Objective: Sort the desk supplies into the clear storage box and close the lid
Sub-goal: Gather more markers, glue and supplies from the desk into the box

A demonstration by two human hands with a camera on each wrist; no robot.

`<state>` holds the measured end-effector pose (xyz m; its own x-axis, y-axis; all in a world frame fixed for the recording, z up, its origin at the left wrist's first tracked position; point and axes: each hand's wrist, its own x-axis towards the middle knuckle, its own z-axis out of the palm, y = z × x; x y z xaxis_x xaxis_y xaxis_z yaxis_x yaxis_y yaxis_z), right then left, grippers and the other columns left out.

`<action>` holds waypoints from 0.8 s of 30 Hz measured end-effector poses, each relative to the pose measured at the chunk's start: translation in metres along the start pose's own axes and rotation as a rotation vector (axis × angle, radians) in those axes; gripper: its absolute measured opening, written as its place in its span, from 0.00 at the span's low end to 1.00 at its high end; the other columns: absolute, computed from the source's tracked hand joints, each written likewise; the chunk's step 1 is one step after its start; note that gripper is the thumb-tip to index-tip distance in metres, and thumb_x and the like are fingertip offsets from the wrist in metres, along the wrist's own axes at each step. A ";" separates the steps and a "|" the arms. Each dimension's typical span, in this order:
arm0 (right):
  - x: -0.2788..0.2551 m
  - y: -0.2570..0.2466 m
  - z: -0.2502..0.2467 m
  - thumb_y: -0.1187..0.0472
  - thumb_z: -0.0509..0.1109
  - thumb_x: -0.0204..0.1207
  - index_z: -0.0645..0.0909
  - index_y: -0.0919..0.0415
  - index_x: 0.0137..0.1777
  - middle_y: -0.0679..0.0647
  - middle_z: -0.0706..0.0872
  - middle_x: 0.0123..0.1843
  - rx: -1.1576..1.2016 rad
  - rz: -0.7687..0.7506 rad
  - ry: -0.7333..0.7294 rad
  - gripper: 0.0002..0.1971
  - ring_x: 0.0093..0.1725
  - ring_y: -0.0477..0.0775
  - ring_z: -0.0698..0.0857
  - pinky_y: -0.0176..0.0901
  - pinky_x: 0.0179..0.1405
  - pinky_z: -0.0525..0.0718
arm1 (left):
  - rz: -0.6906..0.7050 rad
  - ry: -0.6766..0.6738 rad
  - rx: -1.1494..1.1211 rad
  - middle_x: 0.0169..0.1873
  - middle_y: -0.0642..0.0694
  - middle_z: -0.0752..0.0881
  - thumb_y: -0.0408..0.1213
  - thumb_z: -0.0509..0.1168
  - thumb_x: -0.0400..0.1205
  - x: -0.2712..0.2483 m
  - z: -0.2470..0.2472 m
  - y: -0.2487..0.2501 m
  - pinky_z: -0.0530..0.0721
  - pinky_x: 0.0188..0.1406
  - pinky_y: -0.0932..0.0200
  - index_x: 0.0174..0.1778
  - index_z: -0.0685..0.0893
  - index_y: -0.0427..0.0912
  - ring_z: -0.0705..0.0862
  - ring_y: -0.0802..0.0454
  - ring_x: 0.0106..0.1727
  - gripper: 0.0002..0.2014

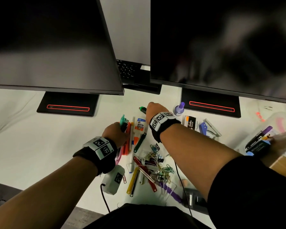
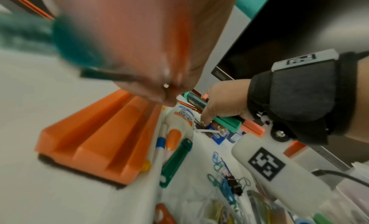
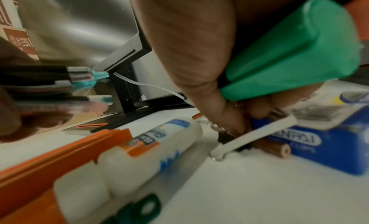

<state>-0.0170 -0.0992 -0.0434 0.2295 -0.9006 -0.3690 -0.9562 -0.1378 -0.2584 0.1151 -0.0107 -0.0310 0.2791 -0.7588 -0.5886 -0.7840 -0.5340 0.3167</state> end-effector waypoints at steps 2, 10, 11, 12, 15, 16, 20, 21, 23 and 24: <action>-0.008 0.005 0.000 0.62 0.62 0.80 0.77 0.65 0.58 0.61 0.86 0.55 -0.005 0.000 -0.019 0.10 0.53 0.62 0.86 0.47 0.43 0.78 | 0.014 -0.003 0.013 0.40 0.46 0.80 0.40 0.62 0.81 -0.001 0.002 0.004 0.80 0.44 0.57 0.52 0.77 0.39 0.80 0.48 0.43 0.09; -0.043 0.032 0.013 0.67 0.56 0.80 0.74 0.67 0.59 0.64 0.84 0.59 -0.048 -0.041 -0.045 0.11 0.59 0.66 0.83 0.51 0.50 0.80 | 0.080 -0.029 0.084 0.38 0.47 0.79 0.41 0.64 0.80 -0.009 0.016 0.010 0.77 0.43 0.59 0.59 0.78 0.36 0.79 0.48 0.43 0.15; -0.048 0.037 0.015 0.67 0.56 0.79 0.74 0.67 0.59 0.65 0.83 0.59 -0.053 -0.045 -0.054 0.11 0.59 0.66 0.83 0.52 0.51 0.80 | 0.084 -0.036 0.103 0.36 0.47 0.80 0.42 0.64 0.81 -0.011 0.018 0.009 0.80 0.42 0.58 0.57 0.79 0.35 0.81 0.47 0.42 0.15; -0.054 0.040 0.018 0.68 0.56 0.79 0.74 0.67 0.60 0.65 0.83 0.59 -0.060 -0.048 -0.065 0.12 0.59 0.66 0.83 0.52 0.53 0.80 | 0.100 -0.039 0.125 0.37 0.45 0.82 0.43 0.63 0.81 -0.014 0.020 0.010 0.82 0.43 0.57 0.56 0.80 0.34 0.83 0.46 0.42 0.16; -0.068 0.049 0.022 0.68 0.57 0.80 0.73 0.66 0.62 0.65 0.82 0.61 -0.055 -0.059 -0.083 0.12 0.60 0.65 0.83 0.50 0.54 0.80 | 0.165 -0.040 0.265 0.65 0.35 0.79 0.42 0.61 0.82 -0.017 0.029 0.010 0.77 0.66 0.52 0.70 0.72 0.32 0.79 0.40 0.66 0.23; -0.071 0.050 0.021 0.67 0.57 0.80 0.73 0.66 0.62 0.65 0.82 0.62 -0.039 -0.051 -0.083 0.13 0.60 0.65 0.83 0.50 0.55 0.80 | 0.195 -0.034 0.324 0.74 0.35 0.71 0.42 0.61 0.82 -0.017 0.032 0.009 0.68 0.75 0.51 0.74 0.67 0.32 0.71 0.40 0.74 0.26; -0.082 0.058 0.008 0.65 0.62 0.77 0.72 0.66 0.67 0.64 0.80 0.66 0.058 0.065 -0.081 0.18 0.64 0.64 0.81 0.50 0.60 0.80 | 0.222 -0.054 0.434 0.69 0.41 0.78 0.41 0.60 0.82 -0.022 0.041 0.007 0.75 0.67 0.53 0.69 0.74 0.36 0.77 0.44 0.69 0.21; -0.086 0.062 0.005 0.65 0.63 0.76 0.72 0.66 0.66 0.64 0.81 0.65 0.076 0.088 -0.073 0.18 0.64 0.64 0.81 0.49 0.59 0.81 | 0.219 -0.060 0.436 0.68 0.42 0.79 0.40 0.60 0.83 -0.024 0.042 0.007 0.76 0.66 0.54 0.68 0.75 0.37 0.79 0.44 0.68 0.19; -0.095 0.071 0.001 0.63 0.66 0.73 0.75 0.65 0.63 0.63 0.82 0.63 0.107 0.130 -0.048 0.18 0.61 0.63 0.82 0.48 0.56 0.82 | 0.222 -0.056 0.436 0.65 0.41 0.81 0.38 0.59 0.83 -0.028 0.044 0.008 0.78 0.64 0.54 0.68 0.75 0.37 0.81 0.44 0.66 0.18; -0.099 0.076 0.000 0.62 0.67 0.72 0.76 0.65 0.62 0.63 0.83 0.61 0.124 0.149 -0.032 0.18 0.60 0.63 0.83 0.47 0.54 0.82 | 0.226 -0.045 0.434 0.65 0.41 0.81 0.38 0.59 0.83 -0.029 0.045 0.009 0.78 0.63 0.54 0.68 0.75 0.37 0.81 0.44 0.65 0.18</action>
<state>-0.1128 -0.0203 -0.0263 0.0950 -0.8936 -0.4387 -0.9507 0.0492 -0.3060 0.0750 0.0238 -0.0446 0.0584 -0.8160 -0.5751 -0.9836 -0.1455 0.1065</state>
